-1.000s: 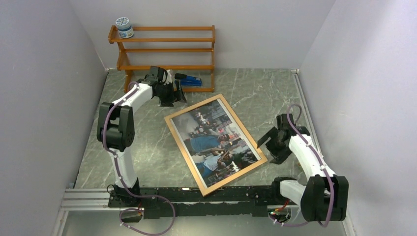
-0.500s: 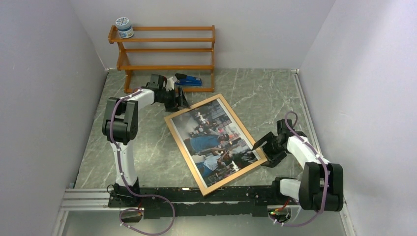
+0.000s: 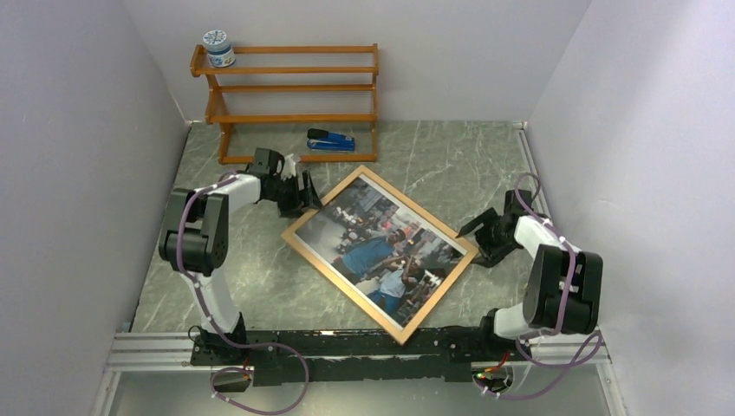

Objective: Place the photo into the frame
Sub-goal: Adjust the photo frame at the center of the board.

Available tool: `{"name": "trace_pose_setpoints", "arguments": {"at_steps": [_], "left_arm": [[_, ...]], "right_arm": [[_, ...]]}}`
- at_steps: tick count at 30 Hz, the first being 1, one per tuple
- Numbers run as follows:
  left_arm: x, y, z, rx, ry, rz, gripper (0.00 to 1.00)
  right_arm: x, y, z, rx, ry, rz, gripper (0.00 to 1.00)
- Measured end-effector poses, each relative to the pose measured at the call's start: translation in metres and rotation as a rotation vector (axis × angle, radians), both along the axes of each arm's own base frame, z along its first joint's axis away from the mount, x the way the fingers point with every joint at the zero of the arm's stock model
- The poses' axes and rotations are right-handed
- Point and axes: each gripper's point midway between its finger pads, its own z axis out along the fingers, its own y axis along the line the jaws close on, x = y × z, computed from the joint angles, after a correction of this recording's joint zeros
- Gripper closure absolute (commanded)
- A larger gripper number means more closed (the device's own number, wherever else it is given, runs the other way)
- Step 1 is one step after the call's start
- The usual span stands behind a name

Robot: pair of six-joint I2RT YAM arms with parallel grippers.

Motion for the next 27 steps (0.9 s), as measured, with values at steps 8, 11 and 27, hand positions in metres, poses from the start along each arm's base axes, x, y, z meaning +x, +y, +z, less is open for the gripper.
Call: {"name": "trace_pose_setpoints", "arguments": {"at_steps": [8, 11, 27], "left_arm": [[-0.080, 0.012, -0.004, 0.000, 0.164, 0.074, 0.18], [-0.103, 0.012, -0.004, -0.011, 0.209, 0.090, 0.18], [-0.114, 0.042, 0.032, 0.139, 0.119, 0.239, 0.09]], "right_arm": [[0.077, -0.017, 0.014, -0.032, -0.154, 0.035, 0.22], [0.105, -0.014, 0.015, -0.002, -0.204, 0.064, 0.23], [0.173, 0.018, 0.055, -0.136, -0.310, 0.218, 0.13]]}}
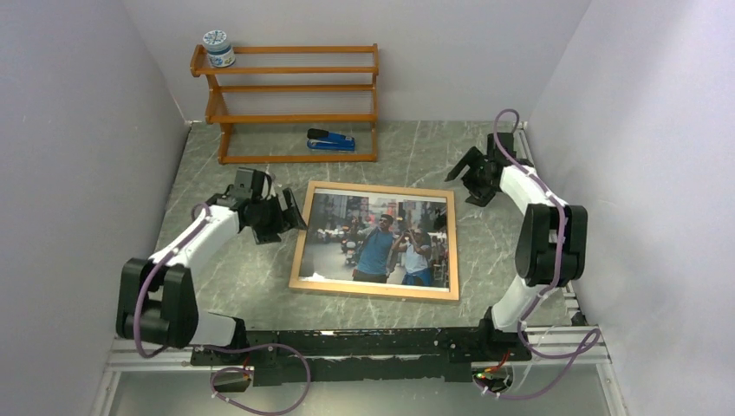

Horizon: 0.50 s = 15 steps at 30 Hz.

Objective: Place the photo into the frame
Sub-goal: Adjust the photo frame at the center of the board, then reset both arms

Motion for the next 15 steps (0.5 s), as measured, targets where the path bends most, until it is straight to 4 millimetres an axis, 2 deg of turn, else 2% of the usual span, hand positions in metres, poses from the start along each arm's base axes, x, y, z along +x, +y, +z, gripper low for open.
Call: {"name": "trace_pose_setpoints", "arguments": {"at_steps": [4, 6, 9, 12, 15], "left_arm": [[0.015, 0.020, 0.045, 0.095, -0.124, 0.070, 0.07], [0.018, 0.030, 0.074, 0.128, -0.199, 0.105, 0.07], [0.015, 0.042, 0.118, 0.159, -0.314, 0.142, 0.07], [0.004, 0.055, 0.156, 0.196, -0.406, 0.177, 0.07], [-0.010, 0.066, 0.183, 0.221, -0.468, 0.197, 0.06]], "right_arm": [[-0.016, -0.026, 0.033, -0.109, -0.022, -0.056, 0.11], [-0.027, -0.036, 0.062, -0.159, -0.068, -0.081, 0.10], [-0.046, -0.047, 0.113, -0.212, -0.181, -0.130, 0.01], [-0.082, -0.056, 0.171, -0.260, -0.320, -0.189, 0.01], [-0.121, -0.066, 0.214, -0.308, -0.424, -0.256, 0.01]]}}
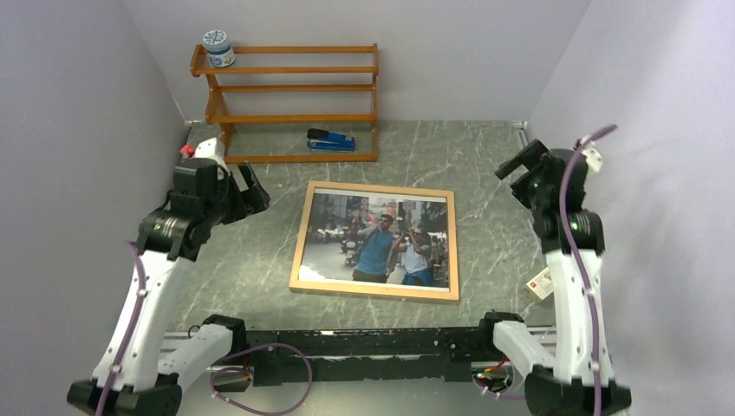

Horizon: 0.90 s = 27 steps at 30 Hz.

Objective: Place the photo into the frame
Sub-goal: Reset both arms

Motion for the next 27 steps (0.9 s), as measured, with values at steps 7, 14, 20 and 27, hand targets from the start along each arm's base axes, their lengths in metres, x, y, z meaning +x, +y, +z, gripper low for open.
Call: {"name": "trace_pose_setpoints", "arguments": {"at_steps": [7, 14, 20, 27], "left_arm": [[-0.043, 0.017, 0.046, 0.030, -0.108, 0.013, 0.06], [-0.092, 0.046, 0.100, 0.082, -0.246, 0.096, 0.06], [-0.130, 0.073, 0.123, 0.102, -0.277, 0.215, 0.06], [-0.154, 0.088, 0.121, 0.121, -0.243, 0.285, 0.06]], "right_arm": [[-0.066, -0.017, 0.030, -0.068, -0.057, -0.095, 0.01], [-0.108, -0.020, 0.024, -0.082, 0.075, -0.121, 0.01], [-0.150, -0.023, 0.041, -0.100, 0.089, -0.149, 0.01], [-0.197, -0.031, 0.098, -0.129, -0.092, -0.211, 0.01]]}}
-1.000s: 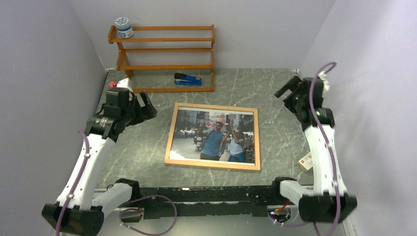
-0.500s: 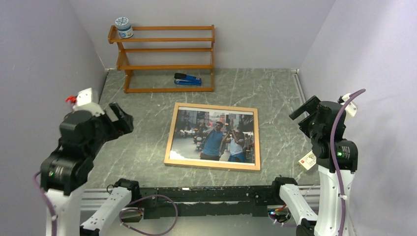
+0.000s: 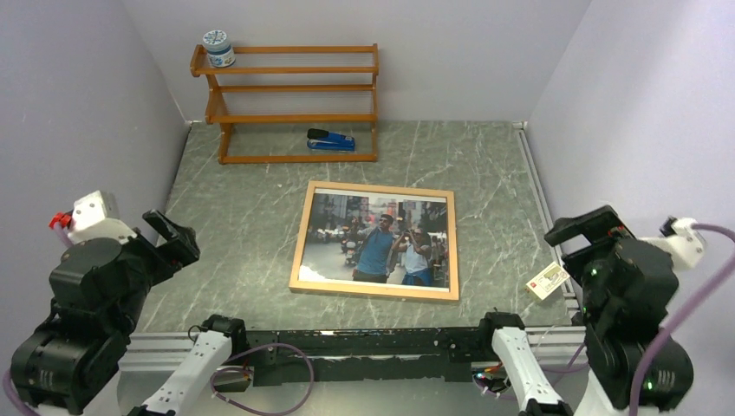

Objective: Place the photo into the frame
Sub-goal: Reset both arms

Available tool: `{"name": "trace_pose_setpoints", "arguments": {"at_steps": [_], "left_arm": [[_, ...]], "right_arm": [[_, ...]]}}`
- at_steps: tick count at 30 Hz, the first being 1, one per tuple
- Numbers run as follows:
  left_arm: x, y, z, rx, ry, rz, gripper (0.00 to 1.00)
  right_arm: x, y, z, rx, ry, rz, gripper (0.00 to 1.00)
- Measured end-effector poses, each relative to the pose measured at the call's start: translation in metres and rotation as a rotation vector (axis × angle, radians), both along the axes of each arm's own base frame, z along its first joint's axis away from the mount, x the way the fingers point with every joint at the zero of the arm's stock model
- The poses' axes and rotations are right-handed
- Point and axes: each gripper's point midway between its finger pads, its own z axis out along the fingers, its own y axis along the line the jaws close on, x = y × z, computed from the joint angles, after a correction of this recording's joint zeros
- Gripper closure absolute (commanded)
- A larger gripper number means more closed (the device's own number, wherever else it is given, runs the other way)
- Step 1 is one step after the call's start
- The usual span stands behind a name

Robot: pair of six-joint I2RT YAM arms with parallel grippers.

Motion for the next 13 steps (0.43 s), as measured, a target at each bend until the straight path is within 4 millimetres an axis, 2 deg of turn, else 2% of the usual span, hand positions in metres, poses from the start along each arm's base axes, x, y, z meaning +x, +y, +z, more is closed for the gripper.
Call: {"name": "trace_pose_setpoints", "arguments": {"at_steps": [7, 13], "left_arm": [[-0.021, 0.007, 0.013, -0.019, -0.089, 0.024, 0.07], [-0.022, 0.009, 0.015, -0.019, -0.100, 0.030, 0.06]], "right_arm": [[-0.034, -0.002, 0.027, -0.049, -0.129, -0.047, 0.01], [-0.040, -0.002, 0.032, -0.078, -0.137, -0.061, 0.01]]}}
